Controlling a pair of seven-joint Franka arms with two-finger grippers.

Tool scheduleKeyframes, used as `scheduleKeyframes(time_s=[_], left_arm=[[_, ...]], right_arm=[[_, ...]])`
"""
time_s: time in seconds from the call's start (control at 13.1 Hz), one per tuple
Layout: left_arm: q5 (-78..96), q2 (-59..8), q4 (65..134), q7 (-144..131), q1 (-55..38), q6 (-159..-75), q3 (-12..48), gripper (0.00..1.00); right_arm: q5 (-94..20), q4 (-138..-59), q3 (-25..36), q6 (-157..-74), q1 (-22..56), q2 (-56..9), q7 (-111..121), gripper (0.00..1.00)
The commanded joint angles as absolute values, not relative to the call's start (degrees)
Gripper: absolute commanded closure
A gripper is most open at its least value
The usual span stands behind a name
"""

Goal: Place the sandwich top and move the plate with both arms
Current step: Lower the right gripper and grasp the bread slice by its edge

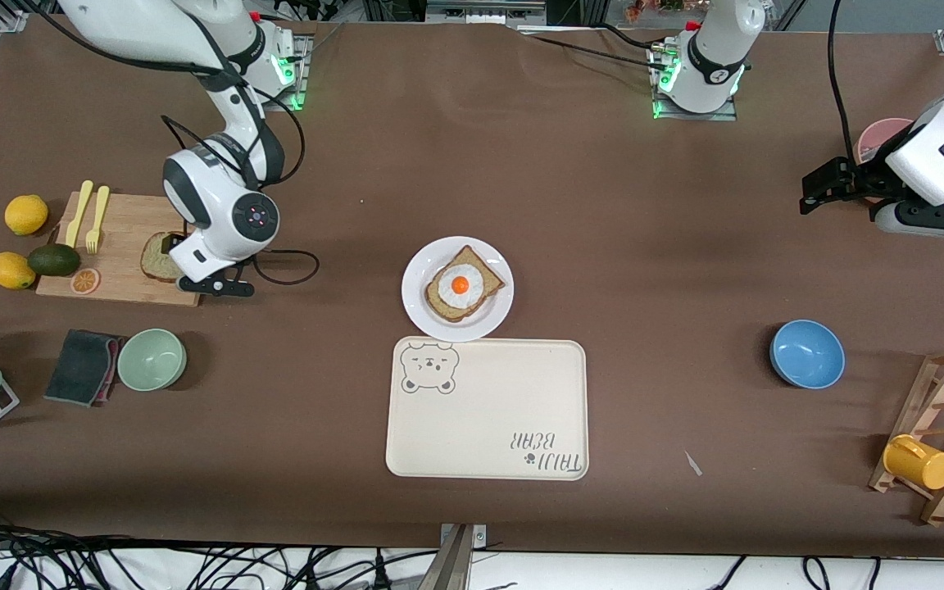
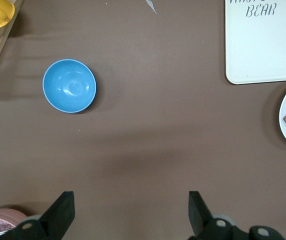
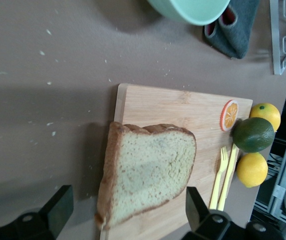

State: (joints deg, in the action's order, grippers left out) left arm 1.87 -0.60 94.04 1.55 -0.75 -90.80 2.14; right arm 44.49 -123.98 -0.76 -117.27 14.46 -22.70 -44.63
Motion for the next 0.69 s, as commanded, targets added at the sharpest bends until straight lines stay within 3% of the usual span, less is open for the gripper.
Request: scheduleKeyframes(time_s=[0.0, 0.31, 0.46, 0.61], left_arm=[[0.18, -1.32, 92.2, 2.64, -0.53, -89.3, 2.37, 0.0], [0.18, -1.32, 92.2, 2.55, -0.62, -89.3, 2.46, 0.0], [0.18, -1.32, 92.2, 2.55, -0.62, -89.3, 2.46, 0.0], [0.18, -1.32, 92.2, 2.55, -0.62, -89.3, 2.46, 0.0]], right_arm=[[47.02, -124.1, -0.7, -117.6, 13.54, -24.69, -47.2, 0.08], [47.2, -124.98, -0.7, -117.6, 12.48, -25.66, -47.02, 0.33], [47.2, -125.07, -0.62, -117.68, 12.04, -25.75, -47.11, 0.55], [47.02, -125.07, -0.7, -117.51, 11.95, -25.75, -47.2, 0.83]])
